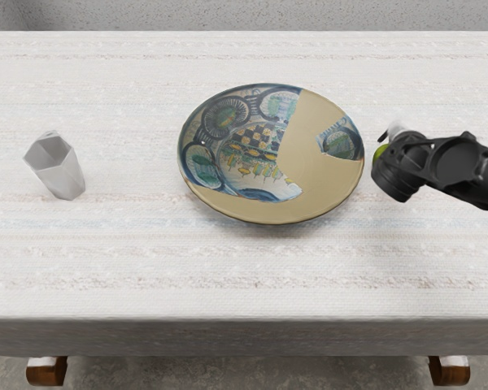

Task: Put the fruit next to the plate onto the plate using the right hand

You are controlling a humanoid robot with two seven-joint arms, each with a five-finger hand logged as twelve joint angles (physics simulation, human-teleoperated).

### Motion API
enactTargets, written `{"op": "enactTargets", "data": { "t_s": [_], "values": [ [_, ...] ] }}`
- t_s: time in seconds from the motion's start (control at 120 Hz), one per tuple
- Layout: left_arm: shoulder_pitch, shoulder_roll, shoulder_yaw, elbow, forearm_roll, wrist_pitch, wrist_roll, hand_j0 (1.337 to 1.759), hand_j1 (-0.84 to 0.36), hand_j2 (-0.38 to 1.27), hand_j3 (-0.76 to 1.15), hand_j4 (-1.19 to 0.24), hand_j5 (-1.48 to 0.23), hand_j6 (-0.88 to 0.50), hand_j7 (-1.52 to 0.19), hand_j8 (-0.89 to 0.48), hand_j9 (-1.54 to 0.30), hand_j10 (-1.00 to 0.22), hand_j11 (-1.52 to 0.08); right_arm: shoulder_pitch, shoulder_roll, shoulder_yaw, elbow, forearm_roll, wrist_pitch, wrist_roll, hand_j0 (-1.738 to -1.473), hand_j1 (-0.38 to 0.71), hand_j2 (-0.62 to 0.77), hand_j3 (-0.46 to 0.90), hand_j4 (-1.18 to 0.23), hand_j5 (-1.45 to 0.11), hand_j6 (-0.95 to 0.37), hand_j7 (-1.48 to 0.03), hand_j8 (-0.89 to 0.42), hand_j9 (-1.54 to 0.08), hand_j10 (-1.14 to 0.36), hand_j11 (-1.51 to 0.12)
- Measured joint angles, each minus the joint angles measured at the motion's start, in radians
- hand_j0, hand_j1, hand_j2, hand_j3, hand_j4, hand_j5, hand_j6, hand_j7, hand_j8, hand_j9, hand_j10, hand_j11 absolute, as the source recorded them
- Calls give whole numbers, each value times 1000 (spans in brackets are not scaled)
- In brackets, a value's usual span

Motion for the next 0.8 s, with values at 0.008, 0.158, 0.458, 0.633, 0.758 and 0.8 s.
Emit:
{"op": "enactTargets", "data": {
  "t_s": [0.008, 0.158, 0.458, 0.633, 0.758, 0.8],
  "values": [
    [0, 0, 0, 0, 0, 0, 0, 1658, 349, 0, 0, -1, 0, -1, 0, -1, 0, -1, 0, -1, 0, 2, -1, -1, 0, 0, -1657, 165, -72, -3, -478, -531, -332, -569, -302, -561, -430, -559],
    [0, 0, 0, 0, 0, 0, 0, 1658, 349, 0, 0, -1, 0, -1, 0, -1, 0, -1, 0, -32, 2, 71, -22, 0, 32, -1, -1646, 276, 5, -2, -708, -773, -314, -848, -277, -821, -475, -838],
    [0, 0, 0, 0, 0, 0, 0, 1658, 349, 0, 0, -1, -1, -1, -1, -1, 0, -1, 0, -72, -178, 357, -98, 15, 308, -1, -1643, 274, 89, 0, -683, -1073, -294, -1068, -207, -1089, -434, -1104],
    [0, 0, 0, 0, 0, 0, 0, 1658, 349, 0, 0, -1, -1, -1, -1, -1, -1, -1, -1, -147, -365, 778, -104, 65, 842, 0, -1643, 255, 168, 0, -679, -1149, -307, -1106, -207, -1151, -450, -1171],
    [0, 0, 0, 0, 0, 0, 0, 1658, 349, 0, 0, -1, -1, -1, -1, -1, -1, 0, -1, -167, -428, 890, -102, 142, 1033, 0, -1644, 244, 298, 0, -700, -1165, -353, -1119, -246, -1171, -503, -1186],
    [0, 0, 0, 0, 0, 0, 0, 1658, 349, 0, 0, -1, -1, -1, -1, -1, -1, 0, -1, -170, -420, 906, -102, 152, 1060, 0, -1644, 257, 319, 0, -691, -1168, -348, -1122, -246, -1172, -503, -1186]
  ]
}}
